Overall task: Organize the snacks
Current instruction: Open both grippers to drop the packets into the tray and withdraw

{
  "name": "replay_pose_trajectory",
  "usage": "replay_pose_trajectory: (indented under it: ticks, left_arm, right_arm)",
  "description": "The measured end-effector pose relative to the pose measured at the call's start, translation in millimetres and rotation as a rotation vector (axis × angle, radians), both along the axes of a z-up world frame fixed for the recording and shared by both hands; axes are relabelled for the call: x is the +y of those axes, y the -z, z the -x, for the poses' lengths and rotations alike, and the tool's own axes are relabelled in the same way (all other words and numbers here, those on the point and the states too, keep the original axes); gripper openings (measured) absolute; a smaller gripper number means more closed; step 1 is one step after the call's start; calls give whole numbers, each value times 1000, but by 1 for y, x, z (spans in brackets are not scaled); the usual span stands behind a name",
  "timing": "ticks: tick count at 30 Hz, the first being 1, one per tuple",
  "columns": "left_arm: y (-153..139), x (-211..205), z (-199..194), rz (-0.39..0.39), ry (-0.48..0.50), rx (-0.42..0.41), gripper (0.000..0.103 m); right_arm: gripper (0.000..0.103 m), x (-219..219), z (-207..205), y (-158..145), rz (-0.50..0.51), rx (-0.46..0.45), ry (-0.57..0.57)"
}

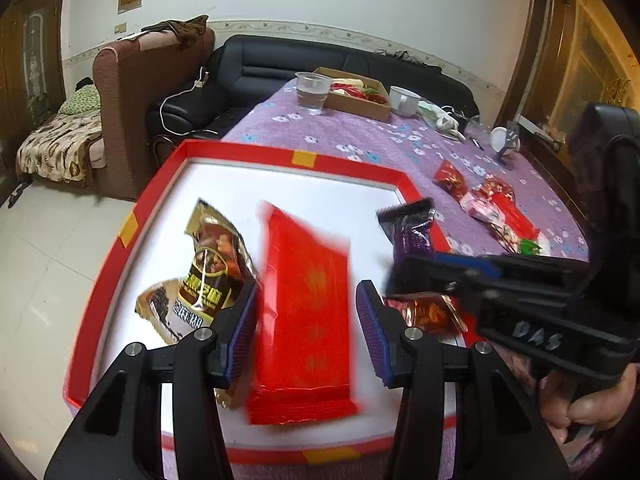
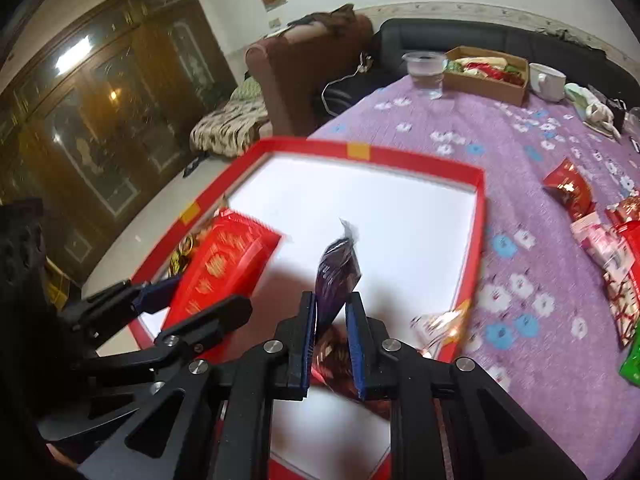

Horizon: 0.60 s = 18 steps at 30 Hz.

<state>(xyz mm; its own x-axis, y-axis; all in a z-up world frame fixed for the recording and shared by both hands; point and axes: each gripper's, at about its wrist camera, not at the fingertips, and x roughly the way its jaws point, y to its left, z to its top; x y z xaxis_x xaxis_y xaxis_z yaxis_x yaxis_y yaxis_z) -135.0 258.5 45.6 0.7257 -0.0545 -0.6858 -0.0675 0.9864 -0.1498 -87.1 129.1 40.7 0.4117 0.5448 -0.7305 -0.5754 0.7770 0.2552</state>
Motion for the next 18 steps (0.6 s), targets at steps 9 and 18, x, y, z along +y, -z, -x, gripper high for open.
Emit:
replay_pose_trajectory:
  ticks: [9,18]
  left_arm:
    - [-15,-8,3,-49,-11,-35,77]
    - [-4,-55,0,-54,92,28,77]
  right_arm:
    - [33,-62,-15,-21,-97,-25,123]
    - [43,-186,-23,-17,-165,2,374]
